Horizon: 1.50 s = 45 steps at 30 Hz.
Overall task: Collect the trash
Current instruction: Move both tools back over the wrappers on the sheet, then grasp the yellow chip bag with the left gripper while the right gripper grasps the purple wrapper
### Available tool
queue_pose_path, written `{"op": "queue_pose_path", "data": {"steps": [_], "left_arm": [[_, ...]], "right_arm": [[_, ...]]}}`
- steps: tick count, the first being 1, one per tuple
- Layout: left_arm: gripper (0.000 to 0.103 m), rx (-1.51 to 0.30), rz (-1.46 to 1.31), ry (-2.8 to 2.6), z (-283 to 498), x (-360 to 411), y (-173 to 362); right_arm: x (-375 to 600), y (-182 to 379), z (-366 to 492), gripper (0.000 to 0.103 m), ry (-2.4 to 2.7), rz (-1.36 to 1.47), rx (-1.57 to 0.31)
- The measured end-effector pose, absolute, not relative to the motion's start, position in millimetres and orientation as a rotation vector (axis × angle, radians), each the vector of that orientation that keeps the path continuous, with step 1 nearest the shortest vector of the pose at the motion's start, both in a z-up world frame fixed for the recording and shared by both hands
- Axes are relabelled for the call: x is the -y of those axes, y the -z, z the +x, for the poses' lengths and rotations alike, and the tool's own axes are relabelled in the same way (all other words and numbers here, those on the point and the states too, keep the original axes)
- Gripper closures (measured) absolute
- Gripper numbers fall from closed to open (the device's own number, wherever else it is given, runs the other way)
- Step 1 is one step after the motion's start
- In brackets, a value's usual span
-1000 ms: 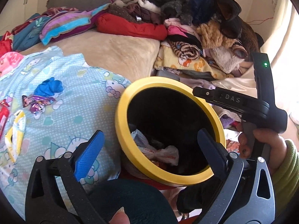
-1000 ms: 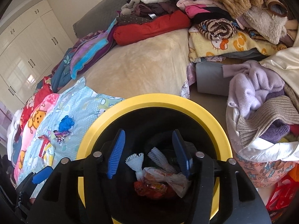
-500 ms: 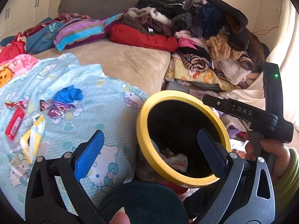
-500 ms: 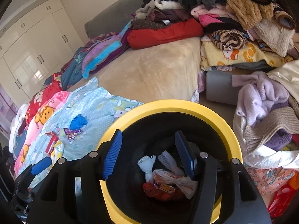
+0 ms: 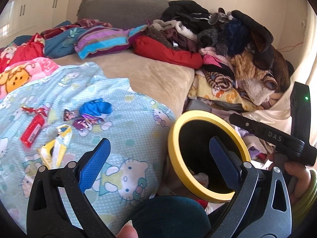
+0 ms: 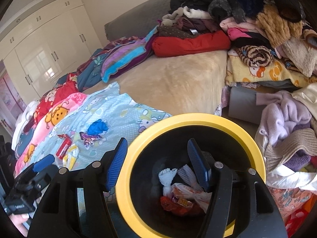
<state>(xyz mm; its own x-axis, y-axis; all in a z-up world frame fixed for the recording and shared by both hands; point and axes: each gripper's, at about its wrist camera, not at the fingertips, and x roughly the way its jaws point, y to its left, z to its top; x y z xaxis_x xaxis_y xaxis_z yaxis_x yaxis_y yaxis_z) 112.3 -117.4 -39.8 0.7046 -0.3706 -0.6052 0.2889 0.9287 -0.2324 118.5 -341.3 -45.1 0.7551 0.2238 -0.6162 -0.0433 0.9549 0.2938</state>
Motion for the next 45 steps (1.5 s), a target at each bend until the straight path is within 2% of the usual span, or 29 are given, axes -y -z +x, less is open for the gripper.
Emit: {"op": "queue_pose_path", "data": {"steps": [26,45], "left_arm": [[0.011,-0.615,-0.266,0.163,110.5,15.1,24.0],[0.011,-0.642,-0.331,0.028,116.7,-46.4,46.2]], "right_arm": [[237.9,14.4,118.9,0.042,-0.357,0.121,-0.649],[177.6,31.9,157.0,0.043,-0.471,-0.008,-0.703]]}}
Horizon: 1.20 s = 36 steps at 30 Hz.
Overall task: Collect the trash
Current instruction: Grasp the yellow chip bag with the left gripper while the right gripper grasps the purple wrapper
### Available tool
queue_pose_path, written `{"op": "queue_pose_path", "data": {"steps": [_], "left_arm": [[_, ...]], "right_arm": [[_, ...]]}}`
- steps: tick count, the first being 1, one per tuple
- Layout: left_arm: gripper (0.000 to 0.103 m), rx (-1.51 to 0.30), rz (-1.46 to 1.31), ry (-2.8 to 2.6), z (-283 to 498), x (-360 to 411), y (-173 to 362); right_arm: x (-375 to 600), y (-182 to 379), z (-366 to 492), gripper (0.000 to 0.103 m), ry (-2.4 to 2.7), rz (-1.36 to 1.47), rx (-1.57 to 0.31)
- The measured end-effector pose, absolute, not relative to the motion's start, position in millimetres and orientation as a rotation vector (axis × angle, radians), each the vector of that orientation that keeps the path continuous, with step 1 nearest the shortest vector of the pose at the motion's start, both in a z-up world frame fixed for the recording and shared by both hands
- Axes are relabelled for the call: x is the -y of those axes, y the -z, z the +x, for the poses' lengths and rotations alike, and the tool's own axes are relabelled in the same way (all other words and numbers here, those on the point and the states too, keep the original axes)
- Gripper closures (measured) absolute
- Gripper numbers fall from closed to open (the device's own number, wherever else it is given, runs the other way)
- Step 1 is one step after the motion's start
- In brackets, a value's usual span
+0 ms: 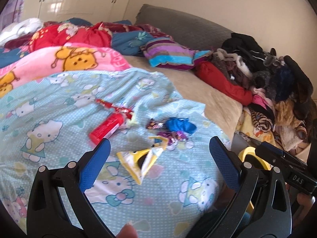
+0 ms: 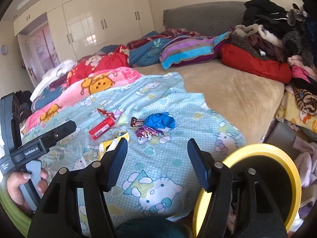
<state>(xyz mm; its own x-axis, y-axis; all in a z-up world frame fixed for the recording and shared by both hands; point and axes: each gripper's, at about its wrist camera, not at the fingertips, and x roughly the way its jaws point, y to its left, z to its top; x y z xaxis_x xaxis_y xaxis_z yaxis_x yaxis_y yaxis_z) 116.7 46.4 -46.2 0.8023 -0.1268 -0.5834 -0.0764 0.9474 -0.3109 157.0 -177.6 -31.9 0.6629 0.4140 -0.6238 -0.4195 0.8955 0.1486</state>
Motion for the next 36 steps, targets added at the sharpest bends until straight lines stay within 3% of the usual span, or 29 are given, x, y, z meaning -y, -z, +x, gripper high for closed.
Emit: {"op": "queue_pose_path", "data": {"steps": [6,16,26,29,32,34,36], "left_arm": [[0.012,-0.715,-0.364,0.006,124.2,-61.3,74.3],[0.029,-0.832,-0.395,0.039,142.5,-59.4,117.0],[0.031,-0.897,-0.440,0.051,158.4,-60.2,143.9],[0.033,-0.905,-0.445,0.054,161.8,-60.4,148.2],[0.042,-0.908,-0.452,0.052,163.9,-59.4,150.4],[0.050,-0.908,-0.460,0.053,164.8,-59.5,150.5],[0.058,-0.910,-0.458,0.054,165.7,-58.7,150.3]], "right_arm": [[147.9,52.2,183.7,0.046,-0.515,-0.084,-0.746],[109.6,93.6,238.1,0.056,-0.538,-0.171,-0.843],[85.1,125.6,276.4,0.064,-0.545,-0.225,-0.897],[78.4,131.1,282.3,0.070,-0.552,-0.231,-0.907],[74.9,134.8,287.3,0.081,-0.549,-0.225,-0.914],[76.5,133.4,287.4,0.097,-0.558,-0.204,-0.909],[79.4,131.3,285.8,0.102,-0.568,-0.185,-0.909]]}}
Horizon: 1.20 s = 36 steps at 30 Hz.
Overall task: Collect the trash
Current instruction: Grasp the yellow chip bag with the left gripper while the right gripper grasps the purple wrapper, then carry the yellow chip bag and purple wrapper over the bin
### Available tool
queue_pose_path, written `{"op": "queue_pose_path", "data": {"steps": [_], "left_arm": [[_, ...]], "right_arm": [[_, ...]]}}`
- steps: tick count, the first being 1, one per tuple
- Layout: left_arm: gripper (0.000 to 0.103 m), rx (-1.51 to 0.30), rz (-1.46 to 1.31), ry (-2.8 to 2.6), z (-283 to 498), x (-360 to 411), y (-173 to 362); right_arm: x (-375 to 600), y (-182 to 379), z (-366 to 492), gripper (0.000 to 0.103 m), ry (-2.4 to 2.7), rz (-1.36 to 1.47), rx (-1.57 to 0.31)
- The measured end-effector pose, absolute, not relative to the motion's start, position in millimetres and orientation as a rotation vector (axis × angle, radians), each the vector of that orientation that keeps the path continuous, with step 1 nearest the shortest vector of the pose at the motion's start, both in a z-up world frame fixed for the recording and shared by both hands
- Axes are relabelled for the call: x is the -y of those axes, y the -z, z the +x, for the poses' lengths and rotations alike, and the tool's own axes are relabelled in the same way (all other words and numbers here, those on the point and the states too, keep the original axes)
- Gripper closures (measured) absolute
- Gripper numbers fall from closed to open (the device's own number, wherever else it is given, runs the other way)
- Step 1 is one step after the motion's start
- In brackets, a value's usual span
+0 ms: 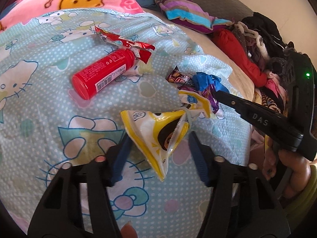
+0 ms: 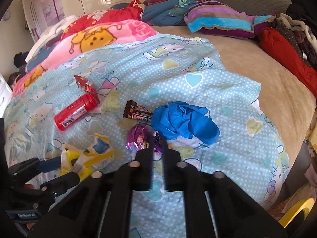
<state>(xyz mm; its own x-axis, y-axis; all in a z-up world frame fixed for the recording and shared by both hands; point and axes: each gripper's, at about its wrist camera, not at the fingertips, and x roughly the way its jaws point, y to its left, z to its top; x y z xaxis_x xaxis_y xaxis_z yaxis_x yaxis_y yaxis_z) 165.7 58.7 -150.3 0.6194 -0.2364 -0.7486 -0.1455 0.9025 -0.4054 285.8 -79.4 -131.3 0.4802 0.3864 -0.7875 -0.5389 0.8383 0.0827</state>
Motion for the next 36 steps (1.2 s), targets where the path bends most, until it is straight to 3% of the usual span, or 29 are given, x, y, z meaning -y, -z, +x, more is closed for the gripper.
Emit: {"op": "queue_pose_path", "data": {"steps": [3,4,7,18,20,22,27,30,33,36], "left_arm": [[0.067,-0.918,-0.464,0.058,165.9,-57.5,151.6],[0.076,-0.921,-0.460,0.056,165.3,-57.1,151.9],[0.081,-0.922,-0.463,0.059,163.6,-56.2,150.8],[0.085,-0.866,-0.446,0.055,148.1,-58.9,128.3],[0.085,-0.853,-0.443,0.054,144.0,-60.9,121.2],[0.085,-0.844,-0.439,0.058,141.7,-61.8,113.7],[0.085,-0.801,-0.434,0.055,134.9,-67.5,93.4],[0.085,-0.783,-0.435,0.055,133.2,-69.9,85.3],[0.085,-0.772,-0.432,0.059,132.9,-68.6,80.3],[0.085,-0.766,-0.428,0.068,132.8,-65.0,77.1]], "right_arm": [[86.1,127.4,281.6,0.102,-0.571,-0.158,-0.904],[89.3,126.0,279.8,0.102,-0.569,-0.145,-0.904],[97.9,122.0,273.0,0.102,-0.567,-0.112,-0.904],[111.0,112.0,252.3,0.102,-0.569,-0.092,-0.884],[103.9,114.1,255.5,0.096,-0.567,-0.141,-0.883],[97.5,116.8,259.8,0.079,-0.569,-0.176,-0.886],[83.9,130.2,275.0,0.077,-0.574,-0.242,-0.923],[78.9,139.1,281.0,0.077,-0.574,-0.268,-0.943],[78.0,142.2,281.3,0.101,-0.591,-0.265,-0.953],[84.0,134.0,271.7,0.102,-0.620,-0.240,-0.935]]}}
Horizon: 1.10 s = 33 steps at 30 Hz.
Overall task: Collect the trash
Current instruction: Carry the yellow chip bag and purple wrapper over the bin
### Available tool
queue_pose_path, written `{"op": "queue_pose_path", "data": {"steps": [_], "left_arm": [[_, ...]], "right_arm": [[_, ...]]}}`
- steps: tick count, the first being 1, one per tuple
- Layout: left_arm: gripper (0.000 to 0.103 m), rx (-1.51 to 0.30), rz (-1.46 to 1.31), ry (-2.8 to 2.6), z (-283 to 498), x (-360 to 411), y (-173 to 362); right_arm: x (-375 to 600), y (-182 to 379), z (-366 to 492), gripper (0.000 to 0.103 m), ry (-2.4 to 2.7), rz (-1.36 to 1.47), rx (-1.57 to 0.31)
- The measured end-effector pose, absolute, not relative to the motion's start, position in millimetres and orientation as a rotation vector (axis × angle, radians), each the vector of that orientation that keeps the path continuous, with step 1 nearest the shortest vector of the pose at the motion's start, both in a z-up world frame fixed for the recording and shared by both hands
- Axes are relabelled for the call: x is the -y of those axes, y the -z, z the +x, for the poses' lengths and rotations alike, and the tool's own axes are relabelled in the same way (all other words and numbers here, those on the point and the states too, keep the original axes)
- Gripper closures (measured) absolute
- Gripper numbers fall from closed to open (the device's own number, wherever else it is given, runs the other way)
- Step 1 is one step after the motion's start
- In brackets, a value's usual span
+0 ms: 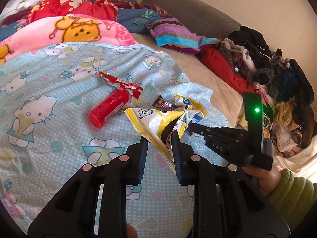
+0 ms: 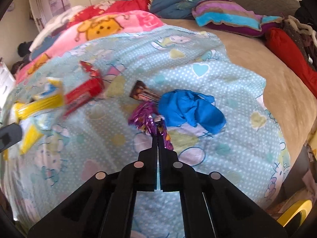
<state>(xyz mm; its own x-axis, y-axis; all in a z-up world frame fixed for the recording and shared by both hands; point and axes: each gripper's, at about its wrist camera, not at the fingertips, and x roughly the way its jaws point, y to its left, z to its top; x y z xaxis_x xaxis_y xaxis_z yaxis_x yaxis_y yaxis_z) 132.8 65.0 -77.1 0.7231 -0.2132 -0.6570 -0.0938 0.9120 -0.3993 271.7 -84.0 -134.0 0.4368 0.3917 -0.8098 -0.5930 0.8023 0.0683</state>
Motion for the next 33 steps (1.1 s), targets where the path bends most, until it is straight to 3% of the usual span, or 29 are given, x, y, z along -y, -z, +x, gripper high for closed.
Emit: {"op": "queue_pose_path", "data": {"steps": [20,33], "left_arm": [[0.085,-0.723,-0.367,0.190,130.2,-12.0,51.0],[0.085,-0.719,-0.318,0.266,127.7,24.9,43.2]], "right_arm": [[189.2,80.2,190.8,0.102,-0.509,0.009,-0.806],[251.8,77.2,161.4,0.102,-0.397,0.074,-0.787]]}}
